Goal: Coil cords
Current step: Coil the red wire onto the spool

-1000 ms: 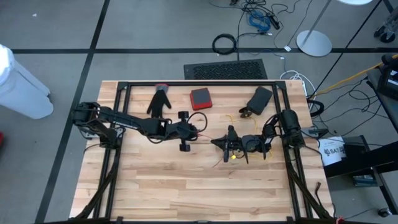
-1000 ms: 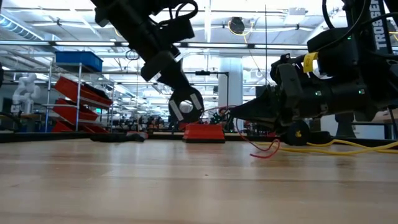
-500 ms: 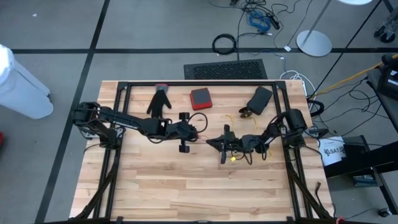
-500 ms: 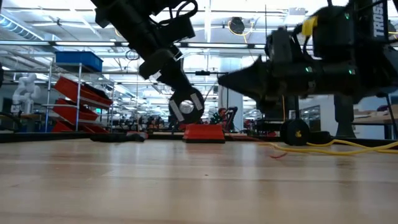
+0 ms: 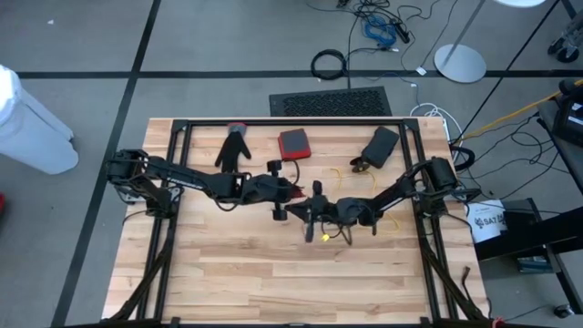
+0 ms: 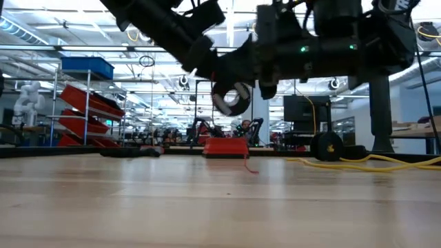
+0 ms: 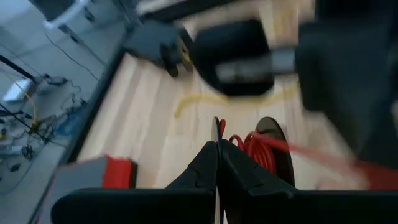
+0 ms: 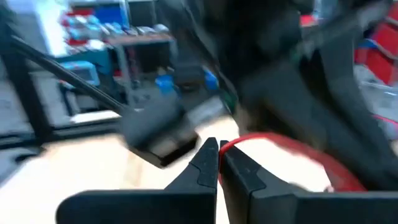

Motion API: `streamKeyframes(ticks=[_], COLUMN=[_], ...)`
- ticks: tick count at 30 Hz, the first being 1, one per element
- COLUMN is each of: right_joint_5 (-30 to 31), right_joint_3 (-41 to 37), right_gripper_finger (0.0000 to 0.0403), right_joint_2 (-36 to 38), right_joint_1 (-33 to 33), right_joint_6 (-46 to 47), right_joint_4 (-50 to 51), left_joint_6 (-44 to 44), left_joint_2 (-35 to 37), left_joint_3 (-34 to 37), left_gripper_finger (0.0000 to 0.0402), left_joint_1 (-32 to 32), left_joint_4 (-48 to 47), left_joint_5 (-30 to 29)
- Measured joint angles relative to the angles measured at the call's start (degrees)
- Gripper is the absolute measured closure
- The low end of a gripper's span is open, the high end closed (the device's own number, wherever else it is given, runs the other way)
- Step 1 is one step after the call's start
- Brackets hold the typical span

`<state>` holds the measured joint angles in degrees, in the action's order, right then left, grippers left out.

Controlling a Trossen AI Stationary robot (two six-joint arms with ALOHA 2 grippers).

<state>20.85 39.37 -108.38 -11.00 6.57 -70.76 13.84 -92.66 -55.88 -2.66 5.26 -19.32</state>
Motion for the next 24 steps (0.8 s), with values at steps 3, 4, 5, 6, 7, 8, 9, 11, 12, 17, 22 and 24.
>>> streamKeyframes(ticks=[3,4,5,6,7,8,9,11,12,17,22,24], right_joint_5=[4.12,5.89,7.66,9.21,10.43,11.76,13.26,16.82,18.57,26.37,31.58,32.51], right_joint_3=[0.75,0.73,0.73,0.73,0.73,0.73,0.73,0.73,0.73,0.75,0.73,0.73], right_gripper_finger=[0.0403,0.0403,0.0403,0.0403,0.0403,0.0403,0.0403,0.0403,0.0403,0.0403,0.0403,0.0403], right_joint_2=[0.00,0.00,0.00,0.00,0.00,0.00,0.00,0.00,0.00,0.00,0.00,0.00], right_joint_1=[-0.13,-0.25,-0.41,-0.60,-0.77,-0.93,-1.21,-1.87,-2.24,-3.56,-4.58,-4.85], right_joint_6=[-0.04,-0.08,-0.37,-0.83,-1.46,-2.14,-2.86,-4.83,-5.94,-10.40,-13.45,-14.50], right_joint_4=[3.24,3.48,3.65,3.69,3.67,3.67,3.65,3.51,3.35,2.68,2.58,2.78], left_joint_6=[-1.19,-1.52,-1.74,-2.25,-3.06,-4.00,-4.75,-6.33,-7.10,-11.11,-13.32,-13.98], left_joint_2=[0.00,0.00,0.00,0.00,0.00,0.00,0.00,0.00,0.00,0.00,0.00,0.00], left_joint_3=[0.00,0.00,0.00,0.00,0.00,0.00,0.00,0.00,0.00,0.00,0.00,0.00], left_gripper_finger=[0.0393,0.0393,0.0393,0.0393,0.0393,0.0393,0.0393,0.0393,0.0393,0.0393,0.0393,0.0393], left_joint_1=[0.00,0.01,0.02,0.02,0.01,0.02,0.02,0.00,0.00,0.02,0.00,0.02], left_joint_4=[3.95,5.23,6.40,7.49,8.55,9.30,10.09,11.97,12.88,17.49,22.19,23.63], left_joint_5=[-0.73,-0.72,-0.73,-0.79,-0.83,-0.84,-0.92,-2.28,-3.02,-3.46,-3.46,-3.49])
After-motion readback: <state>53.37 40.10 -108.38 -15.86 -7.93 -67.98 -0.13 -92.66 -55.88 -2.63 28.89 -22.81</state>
